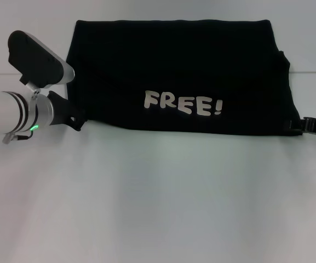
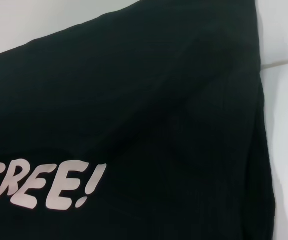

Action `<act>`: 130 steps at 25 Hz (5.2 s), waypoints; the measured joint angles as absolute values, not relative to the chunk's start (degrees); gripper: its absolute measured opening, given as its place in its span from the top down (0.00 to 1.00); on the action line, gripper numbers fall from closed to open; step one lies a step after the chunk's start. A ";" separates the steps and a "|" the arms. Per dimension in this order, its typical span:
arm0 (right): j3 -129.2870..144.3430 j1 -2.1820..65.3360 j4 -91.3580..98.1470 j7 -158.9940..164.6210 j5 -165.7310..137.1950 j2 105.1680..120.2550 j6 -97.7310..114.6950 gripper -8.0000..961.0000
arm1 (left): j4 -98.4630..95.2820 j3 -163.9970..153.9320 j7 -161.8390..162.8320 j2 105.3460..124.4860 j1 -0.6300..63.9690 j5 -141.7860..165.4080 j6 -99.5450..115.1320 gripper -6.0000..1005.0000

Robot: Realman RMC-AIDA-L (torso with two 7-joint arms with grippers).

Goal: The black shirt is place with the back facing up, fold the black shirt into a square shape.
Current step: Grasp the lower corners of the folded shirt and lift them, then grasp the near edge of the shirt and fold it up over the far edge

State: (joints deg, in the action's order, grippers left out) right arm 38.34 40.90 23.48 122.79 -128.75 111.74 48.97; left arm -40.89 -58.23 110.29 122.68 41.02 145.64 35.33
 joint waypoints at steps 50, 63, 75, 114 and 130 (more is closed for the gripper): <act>21.20 18.32 33.69 97.40 -123.30 107.92 87.04 0.99 | -60.40 -45.98 116.80 123.44 26.94 135.05 83.10 1.00; 17.94 11.28 35.63 93.34 -123.40 108.07 96.58 0.99 | -59.09 -36.65 112.76 122.95 25.27 133.82 98.81 0.99; 11.45 8.63 35.61 88.65 -130.65 108.30 102.02 0.99 | -53.55 -35.24 111.36 121.39 25.19 134.29 105.41 0.99; 1.03 26.35 35.20 91.34 -133.66 107.57 91.97 0.98 | -38.81 -26.22 108.68 115.44 41.70 135.04 85.98 0.99; 19.43 44.26 23.07 95.43 -133.61 110.64 49.23 0.97 | -31.62 -38.24 114.32 116.94 47.80 135.09 48.88 0.99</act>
